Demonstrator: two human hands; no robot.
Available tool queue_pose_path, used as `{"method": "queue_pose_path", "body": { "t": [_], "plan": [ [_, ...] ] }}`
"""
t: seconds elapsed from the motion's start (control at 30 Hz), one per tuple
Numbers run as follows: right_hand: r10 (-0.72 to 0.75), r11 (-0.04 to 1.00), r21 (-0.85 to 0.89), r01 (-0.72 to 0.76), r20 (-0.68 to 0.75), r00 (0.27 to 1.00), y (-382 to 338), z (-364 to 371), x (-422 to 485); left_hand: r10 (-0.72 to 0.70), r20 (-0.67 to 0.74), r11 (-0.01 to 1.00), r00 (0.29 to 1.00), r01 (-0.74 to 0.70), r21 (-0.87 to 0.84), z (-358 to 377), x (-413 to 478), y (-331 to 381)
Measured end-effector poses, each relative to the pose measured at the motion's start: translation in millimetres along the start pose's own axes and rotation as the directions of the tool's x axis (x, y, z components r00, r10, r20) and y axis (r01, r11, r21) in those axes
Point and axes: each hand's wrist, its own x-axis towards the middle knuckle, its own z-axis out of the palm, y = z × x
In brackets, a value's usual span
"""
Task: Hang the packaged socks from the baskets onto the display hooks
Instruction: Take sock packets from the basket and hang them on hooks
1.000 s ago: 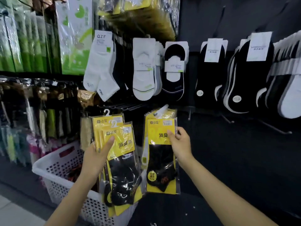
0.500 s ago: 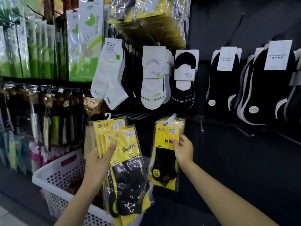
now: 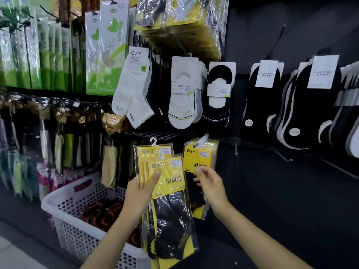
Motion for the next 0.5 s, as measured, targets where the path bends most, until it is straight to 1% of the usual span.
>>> {"method": "queue_pose_path", "body": {
  "t": [0.03, 0.07, 0.17, 0.3, 0.37, 0.43, 0.5],
  "plan": [
    [0.001, 1.0, 0.019, -0.002, 0.058, 0.998, -5.4, 3.7, -7.0, 0.002, 0.026, 1.0, 1.0, -0.002, -0.019, 2.6, -3.0, 3.7],
    [-0.002, 1.0, 0.025, 0.0, 0.085, 0.996, -10.1, 6.8, -12.4, 0.002, 0.044, 0.999, 0.999, 0.0, -0.035, 5.5, -4.9, 4.9],
    [0.011, 0.996, 0.087, -0.02, 0.095, 0.995, -20.5, 9.3, -21.8, -0.016, 0.072, 0.997, 0.997, 0.021, -0.07, 11.2, -11.4, 11.4],
    [0.057, 0.983, 0.166, -0.078, 0.126, 0.99, -24.5, 1.9, -24.4, 0.012, 0.079, 0.998, 0.997, -0.007, -0.07, 10.3, -15.1, 18.6],
    [0.09, 0.98, 0.165, -0.11, 0.128, 0.988, -22.3, -2.6, -24.8, 0.015, 0.074, 0.999, 0.997, -0.012, -0.041, 6.9, -15.6, 18.8],
    [0.121, 0.972, 0.185, -0.143, 0.123, 0.985, -17.4, -7.8, -24.5, 0.01, 0.026, 1.0, 1.0, -0.009, -0.02, 2.6, -16.2, 19.7],
    [0.156, 0.961, 0.218, -0.172, 0.086, 0.984, -10.1, -13.7, -22.9, -0.001, -0.033, 0.999, 0.999, 0.003, 0.036, -4.2, -14.0, 17.6]
  ]
}}
